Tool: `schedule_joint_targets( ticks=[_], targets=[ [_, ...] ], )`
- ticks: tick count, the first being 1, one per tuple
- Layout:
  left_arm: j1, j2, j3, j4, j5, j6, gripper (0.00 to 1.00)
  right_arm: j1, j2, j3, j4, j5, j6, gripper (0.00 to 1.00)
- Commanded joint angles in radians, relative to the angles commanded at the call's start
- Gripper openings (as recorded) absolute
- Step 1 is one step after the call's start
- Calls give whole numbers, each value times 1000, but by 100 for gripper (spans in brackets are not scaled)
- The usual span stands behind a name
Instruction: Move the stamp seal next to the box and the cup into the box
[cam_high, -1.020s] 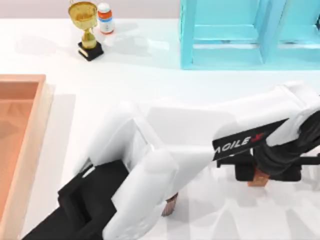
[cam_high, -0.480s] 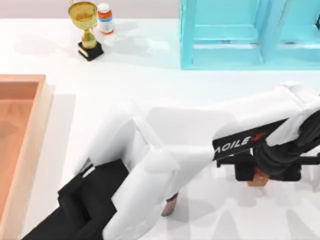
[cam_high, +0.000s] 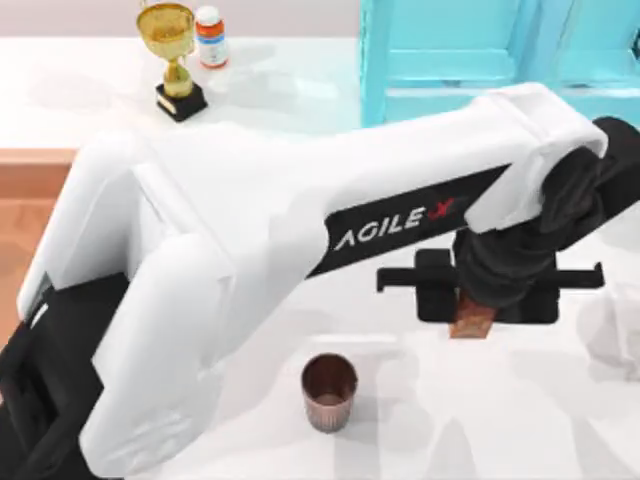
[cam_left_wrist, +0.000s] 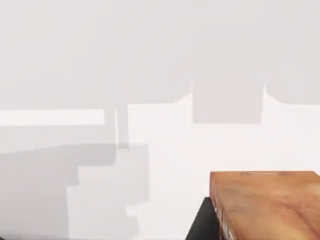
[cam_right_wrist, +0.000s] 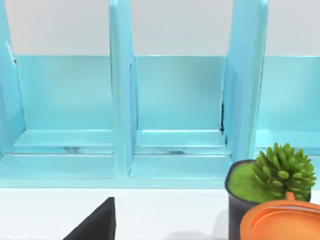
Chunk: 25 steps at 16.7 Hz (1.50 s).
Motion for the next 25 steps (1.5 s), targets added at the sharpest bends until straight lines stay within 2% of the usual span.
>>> schedule_joint_targets(
  ticks=[5,11,13,16,22,25],
  targets=[
    [48,-195,-176,-11,4,44,0,0,0,0,0,0,0,100],
    [48,-203,-186,-11,5,50,0,0,0,0,0,0,0,100],
    [83,-236,-220,1,16,85,0,0,0,0,0,0,0,100],
    [197,-334,-333,31,42,184,0,0,0,0,0,0,0,100],
    [521,-548,-610,87,81,505,0,0,0,0,0,0,0,100],
    [621,-652,-712,125,98,611,0,0,0,0,0,0,0,100]
  ],
)
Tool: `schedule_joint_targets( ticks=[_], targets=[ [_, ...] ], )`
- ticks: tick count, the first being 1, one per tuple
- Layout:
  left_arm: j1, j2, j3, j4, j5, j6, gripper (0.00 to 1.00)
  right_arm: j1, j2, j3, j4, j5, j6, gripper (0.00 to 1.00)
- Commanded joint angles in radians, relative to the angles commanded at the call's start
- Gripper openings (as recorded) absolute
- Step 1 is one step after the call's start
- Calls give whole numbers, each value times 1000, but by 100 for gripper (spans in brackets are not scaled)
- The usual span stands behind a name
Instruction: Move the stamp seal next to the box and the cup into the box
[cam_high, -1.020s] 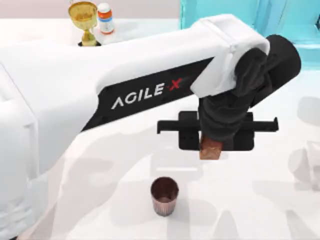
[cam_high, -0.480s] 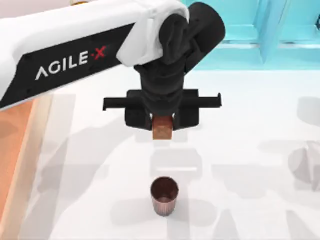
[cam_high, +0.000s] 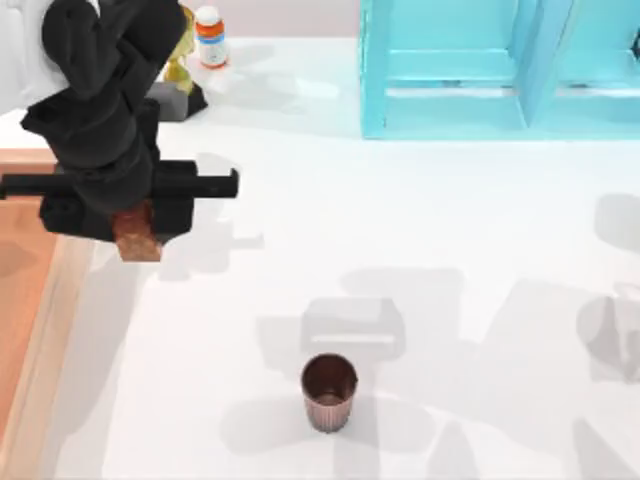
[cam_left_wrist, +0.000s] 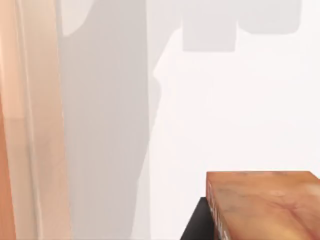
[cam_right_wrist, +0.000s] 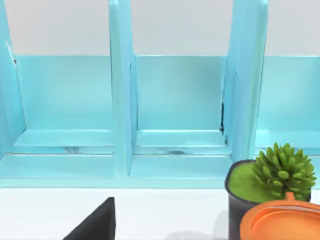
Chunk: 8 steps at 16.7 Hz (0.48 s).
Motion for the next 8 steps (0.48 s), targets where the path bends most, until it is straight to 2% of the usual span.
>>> schedule_joint_targets(
  ticks=[8],
  targets=[
    [19,-13,-31,26,4,22,0,0,0,0,0,0,0,100]
  ],
)
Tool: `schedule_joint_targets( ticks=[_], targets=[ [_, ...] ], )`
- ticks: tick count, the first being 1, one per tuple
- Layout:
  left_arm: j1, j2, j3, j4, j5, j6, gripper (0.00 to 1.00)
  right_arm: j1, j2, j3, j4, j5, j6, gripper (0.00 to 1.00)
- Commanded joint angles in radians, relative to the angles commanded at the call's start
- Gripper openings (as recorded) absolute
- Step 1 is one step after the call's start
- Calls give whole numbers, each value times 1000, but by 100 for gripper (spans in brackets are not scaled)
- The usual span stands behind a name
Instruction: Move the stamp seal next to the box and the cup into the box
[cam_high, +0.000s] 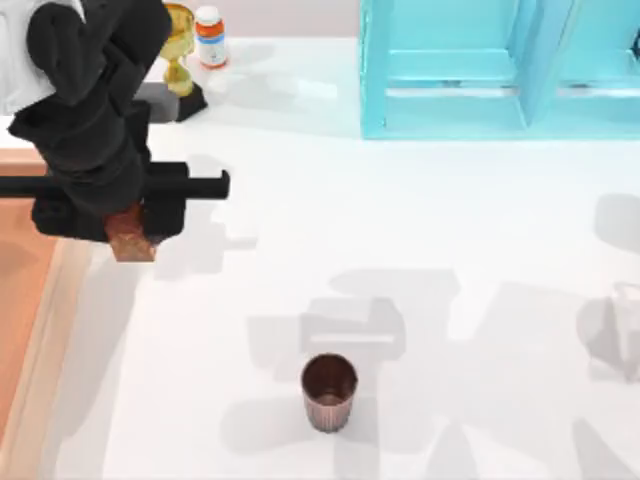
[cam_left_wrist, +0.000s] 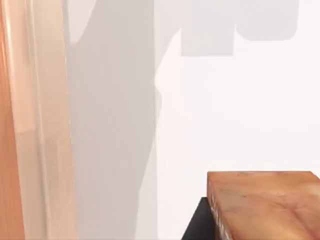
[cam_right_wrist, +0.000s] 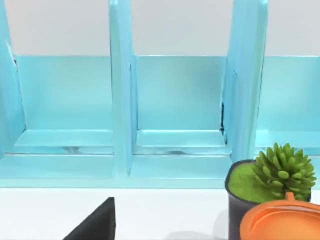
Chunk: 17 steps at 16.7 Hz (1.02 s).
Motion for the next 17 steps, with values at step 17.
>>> schedule_joint_targets(
  ticks=[17],
  targets=[
    [14,81,-146,236,6,12,23,0,0,0,0,0,0,100]
  ],
)
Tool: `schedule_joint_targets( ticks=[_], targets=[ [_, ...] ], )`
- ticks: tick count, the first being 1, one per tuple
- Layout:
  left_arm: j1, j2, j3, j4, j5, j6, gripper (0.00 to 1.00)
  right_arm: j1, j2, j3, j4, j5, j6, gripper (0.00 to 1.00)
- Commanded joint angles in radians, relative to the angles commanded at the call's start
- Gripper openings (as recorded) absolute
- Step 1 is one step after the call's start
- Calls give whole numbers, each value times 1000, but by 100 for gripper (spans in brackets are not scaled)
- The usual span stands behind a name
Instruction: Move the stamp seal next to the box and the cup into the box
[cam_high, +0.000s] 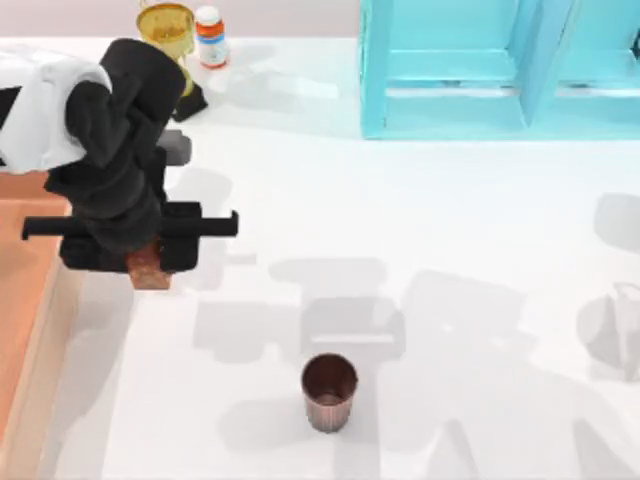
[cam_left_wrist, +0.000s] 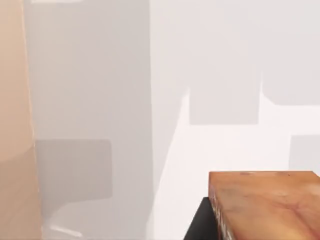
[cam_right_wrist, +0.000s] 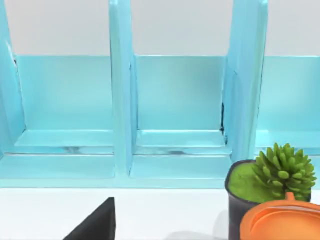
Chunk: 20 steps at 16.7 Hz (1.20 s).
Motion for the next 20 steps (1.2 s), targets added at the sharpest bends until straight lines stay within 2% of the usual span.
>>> schedule_joint_targets(
  ticks=[10,20],
  targets=[
    [0,0,0,0,0,0,98,0,0,0,0,0,0,100],
    [-2,0,2,-3,0,0,100,0,0,0,0,0,0,100]
  ],
)
